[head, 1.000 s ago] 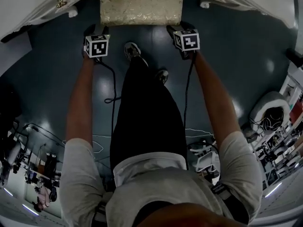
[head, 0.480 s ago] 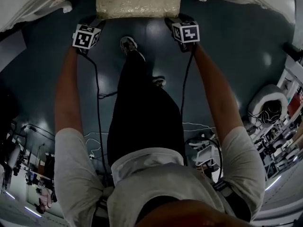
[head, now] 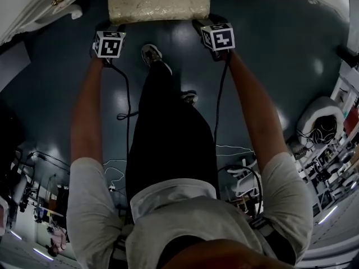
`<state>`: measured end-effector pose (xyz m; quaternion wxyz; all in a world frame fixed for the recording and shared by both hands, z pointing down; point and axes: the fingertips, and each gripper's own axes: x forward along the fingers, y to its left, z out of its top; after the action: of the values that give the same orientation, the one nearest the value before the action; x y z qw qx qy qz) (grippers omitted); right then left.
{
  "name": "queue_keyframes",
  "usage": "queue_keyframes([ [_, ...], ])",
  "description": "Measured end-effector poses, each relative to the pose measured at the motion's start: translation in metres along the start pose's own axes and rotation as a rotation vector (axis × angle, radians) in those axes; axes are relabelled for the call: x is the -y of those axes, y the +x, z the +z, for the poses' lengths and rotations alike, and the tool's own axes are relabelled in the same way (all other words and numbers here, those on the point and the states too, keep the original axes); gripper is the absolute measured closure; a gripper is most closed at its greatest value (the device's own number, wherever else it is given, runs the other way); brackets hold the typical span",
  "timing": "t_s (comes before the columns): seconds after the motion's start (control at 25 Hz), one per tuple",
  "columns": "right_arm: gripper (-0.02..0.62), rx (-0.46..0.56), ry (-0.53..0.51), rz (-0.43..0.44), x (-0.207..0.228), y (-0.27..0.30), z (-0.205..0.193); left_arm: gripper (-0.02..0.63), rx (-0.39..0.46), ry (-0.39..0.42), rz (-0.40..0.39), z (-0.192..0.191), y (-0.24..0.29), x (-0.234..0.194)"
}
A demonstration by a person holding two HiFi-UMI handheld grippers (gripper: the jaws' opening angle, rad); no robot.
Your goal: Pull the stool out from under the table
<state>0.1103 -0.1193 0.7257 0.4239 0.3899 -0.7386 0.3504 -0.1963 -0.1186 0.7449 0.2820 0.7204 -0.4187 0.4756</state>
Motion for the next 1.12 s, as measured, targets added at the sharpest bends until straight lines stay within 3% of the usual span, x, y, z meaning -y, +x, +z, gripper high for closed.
queue_keyframes([
  [0.08, 0.31, -0.003, 0.005, -0.003, -0.001, 0.0, -0.001, 0.437, -0.015, 0.022, 0.02, -0.003, 0.0, -0.002],
  [0.36, 0.31, 0.001, 0.01, -0.019, 0.002, -0.002, -0.006, 0.46, -0.059, 0.05, 0.012, -0.008, -0.004, 0.005],
  [0.8, 0.311, -0.036, -0.038, -0.017, -0.001, -0.009, -0.03, 0.466, -0.079, -0.036, 0.012, -0.039, -0.014, 0.033],
  [1.12, 0.311, -0.046, -0.047, -0.009, -0.009, -0.015, -0.044, 0.465, -0.098, -0.051, 0.012, -0.056, -0.023, 0.045],
])
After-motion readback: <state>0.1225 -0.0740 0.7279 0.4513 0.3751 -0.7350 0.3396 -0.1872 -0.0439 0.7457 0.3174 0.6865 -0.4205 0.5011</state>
